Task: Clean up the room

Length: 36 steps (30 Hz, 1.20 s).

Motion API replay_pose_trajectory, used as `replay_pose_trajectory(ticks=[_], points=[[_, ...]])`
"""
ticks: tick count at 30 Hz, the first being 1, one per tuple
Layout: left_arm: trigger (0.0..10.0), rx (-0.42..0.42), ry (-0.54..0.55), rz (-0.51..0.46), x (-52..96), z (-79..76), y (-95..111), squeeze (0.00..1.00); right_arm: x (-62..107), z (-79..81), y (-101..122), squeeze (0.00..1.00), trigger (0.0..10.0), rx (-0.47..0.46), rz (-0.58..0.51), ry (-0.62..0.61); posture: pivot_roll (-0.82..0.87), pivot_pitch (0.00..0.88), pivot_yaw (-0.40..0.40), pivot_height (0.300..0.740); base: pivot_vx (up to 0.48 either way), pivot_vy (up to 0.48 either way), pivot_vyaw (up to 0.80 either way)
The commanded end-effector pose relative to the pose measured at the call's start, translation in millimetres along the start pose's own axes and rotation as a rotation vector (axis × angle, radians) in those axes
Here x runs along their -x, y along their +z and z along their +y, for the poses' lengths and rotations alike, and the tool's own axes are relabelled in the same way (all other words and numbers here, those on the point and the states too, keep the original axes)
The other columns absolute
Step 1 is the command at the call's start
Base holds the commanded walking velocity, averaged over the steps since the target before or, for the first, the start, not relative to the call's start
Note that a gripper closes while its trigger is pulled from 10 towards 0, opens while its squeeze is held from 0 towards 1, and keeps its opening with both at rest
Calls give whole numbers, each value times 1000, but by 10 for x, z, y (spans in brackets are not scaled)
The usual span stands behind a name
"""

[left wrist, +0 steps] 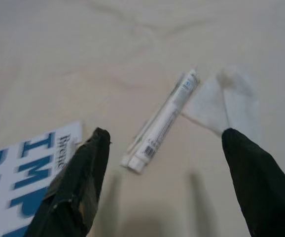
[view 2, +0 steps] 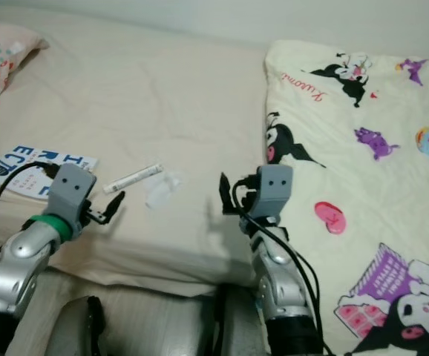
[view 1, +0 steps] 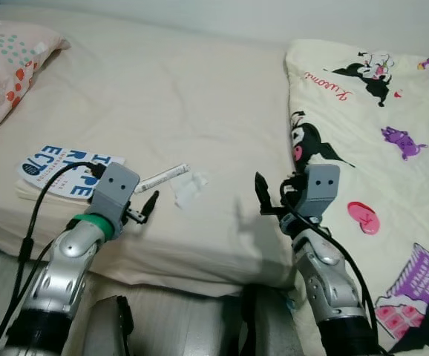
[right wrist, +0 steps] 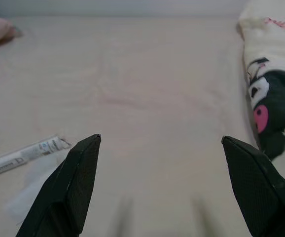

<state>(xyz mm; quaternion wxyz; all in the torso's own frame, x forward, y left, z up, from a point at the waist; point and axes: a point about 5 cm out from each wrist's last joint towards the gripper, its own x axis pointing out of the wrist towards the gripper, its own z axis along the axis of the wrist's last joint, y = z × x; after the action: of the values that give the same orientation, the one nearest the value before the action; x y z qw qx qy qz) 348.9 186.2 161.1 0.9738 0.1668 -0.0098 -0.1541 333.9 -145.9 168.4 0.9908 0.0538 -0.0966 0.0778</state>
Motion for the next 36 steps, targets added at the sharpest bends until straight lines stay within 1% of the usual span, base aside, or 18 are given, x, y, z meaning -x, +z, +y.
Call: replay_pose_trajectory(ticks=[1, 2, 3, 4, 5, 6, 9, 11, 16, 19, 23, 24, 25, 26, 29, 32, 34, 36], points=[[10000, 24, -44, 6, -61, 6, -20, 0, 39, -35, -4, 0, 10000, -8, 15, -13, -28, 242, -7, 539, 0, 0, 0], [10000, 24, -44, 6, -61, 6, -20, 0, 39, -35, -4, 0, 10000, -8, 15, -13, -28, 242, -7, 539, 0, 0, 0], [10000, 35, -69, 15, -130, 34, 3, 0, 39, -33, 31, 0, 10000, -9, 7, -13, -38, 252, -6, 539, 0, 0, 0], [10000, 27, -75, 26, -186, 76, 18, 94, 45, -29, 62, 0, 10000, -9, 1, -13, -45, 259, -5, 539, 0, 0, 0], [10000, 41, -70, 41, -227, 129, 24, 1000, 57, -24, 91, 0, 10000, -10, -4, -13, -54, 271, -4, 539, 0, 0, 0], [10000, 41, -70, 41, -227, 129, 24, 1000, 57, -24, 91, 0, 10000, -10, -4, -13, -54, 271, -4, 539, 0, 0, 0], [10000, 89, -64, 60, -297, 252, 64, 1000, 103, 0, 186, 0, 10000, -13, -20, -13, -89, 321, -3, 539, 0, 0, 0], [10000, 97, -66, 61, -311, 274, 74, 1000, 115, 6, 208, 0, 10000, -14, -22, -13, -89, 321, -3, 539, 0, 0, 0], [10000, 144, -94, 51, -351, 321, 124, 1000, 160, 67, 323, 0, 10000, -6, -42, 5, -135, 376, -4, 539, 0, 0, 0], [10000, 183, -147, 3, -418, 367, 282, 1000, 200, 213, 524, 0, 10000, 8, -90, 62, -180, 428, -1, 539, 0, 0, 0], [10000, 226, -211, -37, -461, 363, 403, 1000, 230, 298, 620, 0, 10000, 2, -107, 102, -203, 449, 5, 539, 0, 0, 0], [10000, 250, -238, -47, -475, 354, 441, 94, 241, 319, 643, 0, 10000, 2, -111, 111, -208, 454, 8, 539, 0, 0, 0], [10000, 266, -264, -59, -488, 348, 481, 0, 254, 337, 662, 0, 10000, 4, -111, 117, -214, 458, 10, 539, 0, 0, 0], [10000, 298, -288, -65, -498, 345, 512, 0, 265, 346, 671, 0, 10000, 5, -110, 117, -220, 463, 15, 539, 0, 0, 0], [10000, 320, -304, -66, -507, 346, 537, 0, 276, 350, 677, 0, 10000, 6, -108, 114, -222, 465, 18, 539, 0, 0, 0], [10000, 434, -265, -30, -509, 407, 508, 0, 333, 352, 699, 0, 10000, 6, -97, 90, -236, 477, 33, 539, 0, 0, 0], [10000, 458, -256, -23, -506, 418, 495, 0, 346, 351, 706, 0, 10000, 7, -94, 86, -237, 478, 34, 539, 0, 0, 0], [10000, 434, -241, 8, -503, 426, 466, 0, 373, 344, 718, 0, 10000, 9, -88, 76, -240, 482, 37, 539, 0, 0, 0]])
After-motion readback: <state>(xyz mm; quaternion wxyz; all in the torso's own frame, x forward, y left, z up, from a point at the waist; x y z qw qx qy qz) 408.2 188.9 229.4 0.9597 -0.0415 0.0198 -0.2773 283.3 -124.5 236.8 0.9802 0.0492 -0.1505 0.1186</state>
